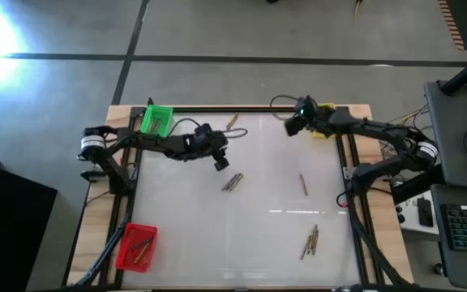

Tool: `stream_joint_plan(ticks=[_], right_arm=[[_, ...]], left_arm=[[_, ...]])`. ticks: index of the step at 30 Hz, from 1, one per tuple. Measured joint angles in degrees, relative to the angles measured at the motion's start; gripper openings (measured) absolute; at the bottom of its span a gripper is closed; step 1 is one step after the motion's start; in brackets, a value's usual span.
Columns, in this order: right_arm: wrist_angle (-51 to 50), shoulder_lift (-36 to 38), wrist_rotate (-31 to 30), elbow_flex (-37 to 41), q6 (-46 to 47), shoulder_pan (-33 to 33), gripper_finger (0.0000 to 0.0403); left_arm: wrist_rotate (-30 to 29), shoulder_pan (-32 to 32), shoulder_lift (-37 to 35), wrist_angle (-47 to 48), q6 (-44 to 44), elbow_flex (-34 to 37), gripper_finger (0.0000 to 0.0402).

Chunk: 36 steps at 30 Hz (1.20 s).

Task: Sort crayons
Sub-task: Put the green crayon into the green basket

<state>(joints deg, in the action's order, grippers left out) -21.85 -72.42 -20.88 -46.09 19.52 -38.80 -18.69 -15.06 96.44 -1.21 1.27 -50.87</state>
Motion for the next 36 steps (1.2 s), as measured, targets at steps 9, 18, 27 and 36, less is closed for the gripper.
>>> stream_joint_plan(ticks=[9,18,27,36], right_arm=[[29.46,3.58,-3.66,11.77,3.82,21.56,0.0172],[36.93,4.33,-11.67,15.05,4.97,33.06,0.0158],[34.78,6.9,-11.67,12.35,1.76,36.82,0.0143],[23.91,10.11,-12.33,11.98,-0.05,37.81,0.0131]], left_arm=[[10.42,-11.3,0.0,-10.4,-0.78,0.0,0.0113],[11.07,-17.45,3.02,-13.22,-1.96,-3.32,0.0116],[10.26,-18.54,21.28,9.99,0.02,-25.98,0.0124],[16.13,-20.95,30.62,28.85,2.25,-42.11,0.0123]])
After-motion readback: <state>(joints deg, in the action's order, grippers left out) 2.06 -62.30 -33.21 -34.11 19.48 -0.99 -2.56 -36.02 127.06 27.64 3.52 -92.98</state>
